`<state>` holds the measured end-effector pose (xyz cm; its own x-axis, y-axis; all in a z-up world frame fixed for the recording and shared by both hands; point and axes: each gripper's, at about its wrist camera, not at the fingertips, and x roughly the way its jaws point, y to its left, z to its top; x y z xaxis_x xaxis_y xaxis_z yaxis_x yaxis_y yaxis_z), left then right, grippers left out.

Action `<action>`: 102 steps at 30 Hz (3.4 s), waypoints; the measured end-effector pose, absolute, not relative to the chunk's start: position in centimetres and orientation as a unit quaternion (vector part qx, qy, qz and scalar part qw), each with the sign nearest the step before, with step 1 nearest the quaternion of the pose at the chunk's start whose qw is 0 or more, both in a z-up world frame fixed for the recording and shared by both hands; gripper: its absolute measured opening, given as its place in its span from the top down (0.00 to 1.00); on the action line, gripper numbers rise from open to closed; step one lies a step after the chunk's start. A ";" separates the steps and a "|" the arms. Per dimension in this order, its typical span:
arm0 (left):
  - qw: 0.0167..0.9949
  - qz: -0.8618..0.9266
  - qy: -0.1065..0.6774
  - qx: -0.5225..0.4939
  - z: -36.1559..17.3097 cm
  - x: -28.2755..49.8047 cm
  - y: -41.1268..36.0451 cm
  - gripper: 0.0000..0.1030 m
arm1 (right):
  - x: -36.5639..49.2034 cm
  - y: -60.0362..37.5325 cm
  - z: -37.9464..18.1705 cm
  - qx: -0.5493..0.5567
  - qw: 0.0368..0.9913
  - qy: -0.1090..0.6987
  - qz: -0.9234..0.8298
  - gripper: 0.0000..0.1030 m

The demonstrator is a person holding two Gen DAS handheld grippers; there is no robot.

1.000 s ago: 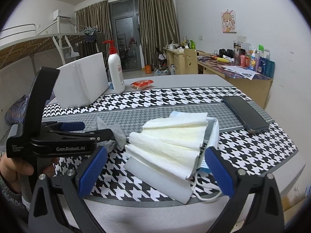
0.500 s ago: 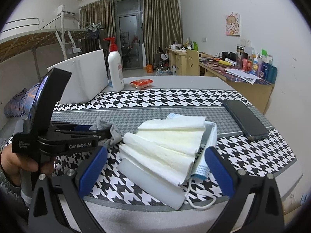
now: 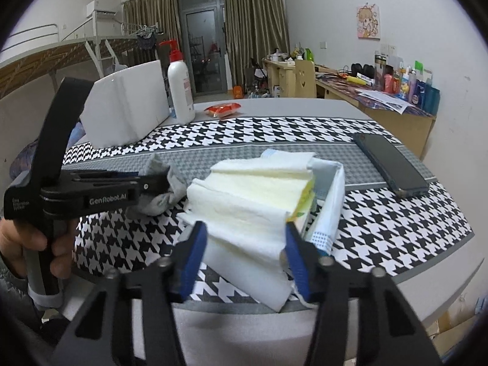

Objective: Organize soft objects
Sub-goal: 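Grasp the grey sock with the left gripper while the right gripper grasps a white mask, then lift the grey sock with the left gripper while the right gripper lifts the white sheet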

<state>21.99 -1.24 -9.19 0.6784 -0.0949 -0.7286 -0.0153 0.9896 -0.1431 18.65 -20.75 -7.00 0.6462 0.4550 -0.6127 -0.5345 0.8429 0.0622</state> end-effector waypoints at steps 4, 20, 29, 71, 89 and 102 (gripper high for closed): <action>0.918 -0.016 0.390 -0.071 -8.6 21.4 -0.9 0.77 | 18.5 -20.3 -7.4 -0.076 0.902 0.327 0.273 0.80; 0.934 0.028 0.347 -0.079 -6.3 18.0 2.5 0.77 | 15.9 -17.7 -5.8 -0.086 0.881 0.298 0.357 0.91; 0.940 0.046 0.328 -0.077 -5.1 16.4 4.1 0.77 | 16.8 -16.5 -4.3 -0.070 0.881 0.279 0.377 0.94; 0.945 0.035 0.317 -0.066 -5.4 16.2 5.9 0.76 | 19.8 -9.0 -9.3 -0.193 0.822 0.360 0.396 0.79; 0.966 0.040 0.255 -0.030 -2.0 13.3 7.4 0.76 | 18.5 -8.9 -5.8 -0.129 0.854 0.318 0.391 0.92; 0.969 0.057 0.239 -0.029 -0.2 12.2 9.1 0.76 | 17.3 -8.2 -2.3 -0.100 0.873 0.271 0.393 0.92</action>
